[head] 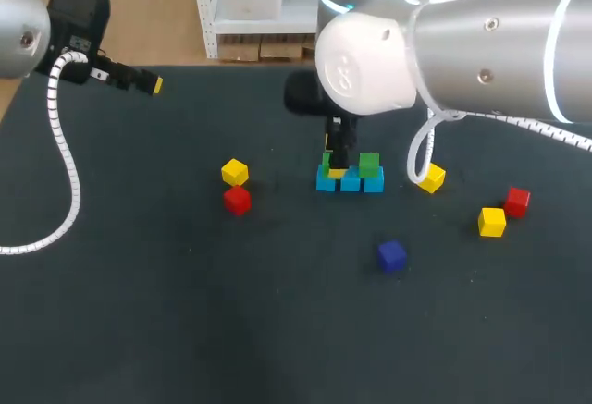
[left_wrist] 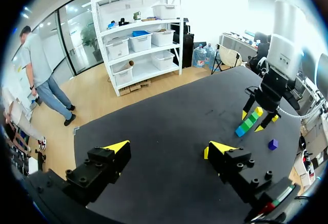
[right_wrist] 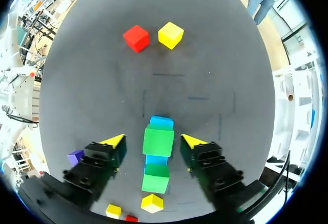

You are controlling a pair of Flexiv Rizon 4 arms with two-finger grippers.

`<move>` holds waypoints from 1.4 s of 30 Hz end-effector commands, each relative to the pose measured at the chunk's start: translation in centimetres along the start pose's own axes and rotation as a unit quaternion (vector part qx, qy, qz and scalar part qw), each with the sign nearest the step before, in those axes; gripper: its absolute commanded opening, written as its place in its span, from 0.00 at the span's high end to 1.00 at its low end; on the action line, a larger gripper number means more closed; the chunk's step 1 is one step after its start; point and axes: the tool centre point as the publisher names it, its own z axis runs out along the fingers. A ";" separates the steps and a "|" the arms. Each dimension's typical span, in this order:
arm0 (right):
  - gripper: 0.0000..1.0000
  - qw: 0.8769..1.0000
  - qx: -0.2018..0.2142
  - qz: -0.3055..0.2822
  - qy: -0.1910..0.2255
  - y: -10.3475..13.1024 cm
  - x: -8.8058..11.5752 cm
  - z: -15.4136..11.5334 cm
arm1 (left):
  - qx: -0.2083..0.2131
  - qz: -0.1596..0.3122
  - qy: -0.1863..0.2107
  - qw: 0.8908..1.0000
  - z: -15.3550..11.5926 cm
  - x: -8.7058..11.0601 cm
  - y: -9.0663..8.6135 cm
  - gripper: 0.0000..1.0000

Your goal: Place the blue cubes, place green cubes on the blue cubes, place the yellow cubes on the green cubes, then place the red cubes on the yellow cubes, and place purple cube on the red cubes.

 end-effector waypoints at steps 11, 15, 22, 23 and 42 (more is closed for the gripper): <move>0.55 1.000 -0.002 0.000 0.003 0.1 0.0 0.4 | 0.004 0.001 -0.002 1.000 0.0 0.1 0.2 0.00; 0.56 1.000 -0.003 -0.002 0.004 0.2 0.0 0.5 | 0.004 0.001 -0.002 1.000 0.0 0.1 0.2 0.00; 0.58 1.000 -0.003 0.000 0.005 0.1 0.1 0.5 | 0.004 0.001 -0.002 1.000 0.0 0.1 0.2 0.00; 0.58 1.000 -0.003 0.000 0.005 0.1 0.1 0.5 | 0.004 0.001 -0.002 1.000 0.0 0.1 0.2 0.00; 0.84 1.000 -0.001 0.000 0.003 -0.1 0.1 0.2 | 0.004 0.001 -0.002 1.000 0.0 0.1 0.2 0.00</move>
